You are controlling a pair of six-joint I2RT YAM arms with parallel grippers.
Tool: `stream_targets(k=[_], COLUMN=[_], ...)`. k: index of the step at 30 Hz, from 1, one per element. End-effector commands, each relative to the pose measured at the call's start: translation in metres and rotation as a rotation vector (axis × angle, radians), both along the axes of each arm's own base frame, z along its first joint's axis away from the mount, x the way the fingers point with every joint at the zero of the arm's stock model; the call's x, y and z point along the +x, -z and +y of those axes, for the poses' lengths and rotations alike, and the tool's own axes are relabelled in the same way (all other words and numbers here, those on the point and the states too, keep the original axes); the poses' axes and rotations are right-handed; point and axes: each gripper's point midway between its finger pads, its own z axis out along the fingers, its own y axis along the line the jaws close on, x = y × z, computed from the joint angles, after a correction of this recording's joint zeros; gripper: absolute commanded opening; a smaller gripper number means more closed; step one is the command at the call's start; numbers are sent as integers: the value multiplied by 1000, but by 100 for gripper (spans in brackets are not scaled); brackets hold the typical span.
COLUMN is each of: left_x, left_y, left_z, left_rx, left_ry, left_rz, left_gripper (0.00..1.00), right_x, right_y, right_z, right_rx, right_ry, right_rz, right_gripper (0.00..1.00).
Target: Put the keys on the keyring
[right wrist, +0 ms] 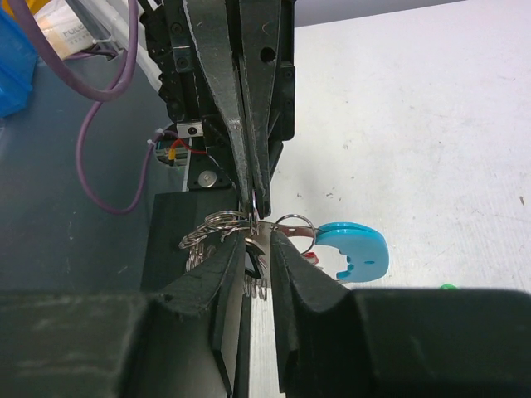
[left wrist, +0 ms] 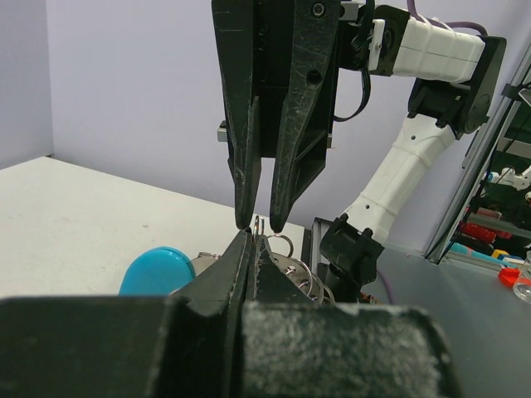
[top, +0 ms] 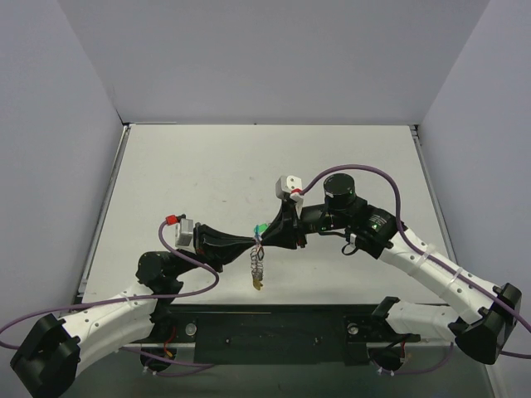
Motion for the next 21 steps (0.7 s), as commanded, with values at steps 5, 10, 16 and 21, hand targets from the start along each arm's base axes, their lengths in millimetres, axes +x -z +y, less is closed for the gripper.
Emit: stream_targets(k=[5, 10, 16, 21], left_x=[-7, -7, -7, -6], left_y=[-48, -49, -51, -51], left_z=[8, 8, 8, 7], left_rx=[-115, -121, -127, -130], left_ry=[-13, -18, -22, -26], left_rz=[-123, -121, -116, -112], left_gripper=[0, 0, 0, 0], right_x=[-1, -1, 1, 1], right_y=[-6, -2, -2, -4], right_z=[4, 7, 9, 13], right_rx=[36, 31, 36, 41], right_ry=[-32, -28, -21, -28], right_rz=[-44, -44, -42, -45], right_gripper=[12, 12, 11, 11])
